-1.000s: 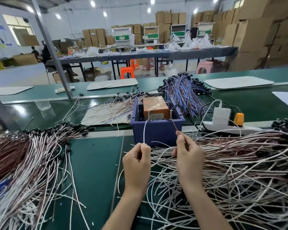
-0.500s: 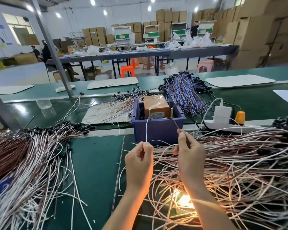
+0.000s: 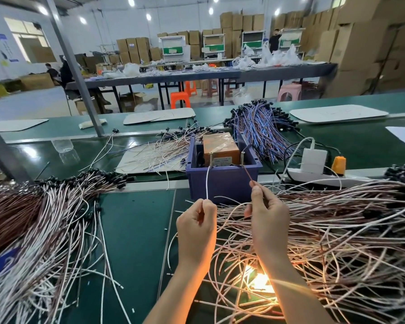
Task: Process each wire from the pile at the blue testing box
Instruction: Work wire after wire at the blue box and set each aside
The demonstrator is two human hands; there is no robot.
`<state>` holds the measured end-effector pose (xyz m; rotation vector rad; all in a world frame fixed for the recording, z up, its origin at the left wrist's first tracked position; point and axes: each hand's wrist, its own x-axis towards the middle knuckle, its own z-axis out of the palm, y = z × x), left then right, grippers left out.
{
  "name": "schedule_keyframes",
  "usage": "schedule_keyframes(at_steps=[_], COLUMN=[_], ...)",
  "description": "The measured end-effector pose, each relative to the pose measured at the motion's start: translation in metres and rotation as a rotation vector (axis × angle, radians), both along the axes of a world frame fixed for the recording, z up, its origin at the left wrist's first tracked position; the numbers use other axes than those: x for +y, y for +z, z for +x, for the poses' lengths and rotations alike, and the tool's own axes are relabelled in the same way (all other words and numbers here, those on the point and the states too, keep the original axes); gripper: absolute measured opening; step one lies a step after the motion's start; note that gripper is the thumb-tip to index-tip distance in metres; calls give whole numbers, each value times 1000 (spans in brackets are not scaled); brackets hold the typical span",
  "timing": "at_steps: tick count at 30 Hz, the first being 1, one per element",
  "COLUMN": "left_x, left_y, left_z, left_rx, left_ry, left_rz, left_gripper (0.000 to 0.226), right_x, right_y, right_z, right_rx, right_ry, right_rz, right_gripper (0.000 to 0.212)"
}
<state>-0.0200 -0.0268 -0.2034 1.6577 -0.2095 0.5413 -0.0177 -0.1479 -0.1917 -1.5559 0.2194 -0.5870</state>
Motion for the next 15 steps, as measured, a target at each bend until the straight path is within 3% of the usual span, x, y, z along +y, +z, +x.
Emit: schedule_keyframes(at_steps=[4, 10, 12, 15], left_x=[2, 9, 14, 18], left_y=[-1, 0, 0, -2], left_z=[-1, 5, 8, 9], left_rx=[12, 52, 79, 160], left_ry=[39, 190, 231, 207], left_rz=[9, -169, -217, -323], left_gripper=[39, 40, 39, 38], right_x=[-2, 2, -2, -23], right_y=[2, 15, 24, 54], right_z=[1, -19, -29, -38], right_rx=[11, -51, -69, -162], right_ry=[19, 140, 146, -68], right_rz=[32, -8, -218, -876], right_gripper=[19, 26, 34, 50])
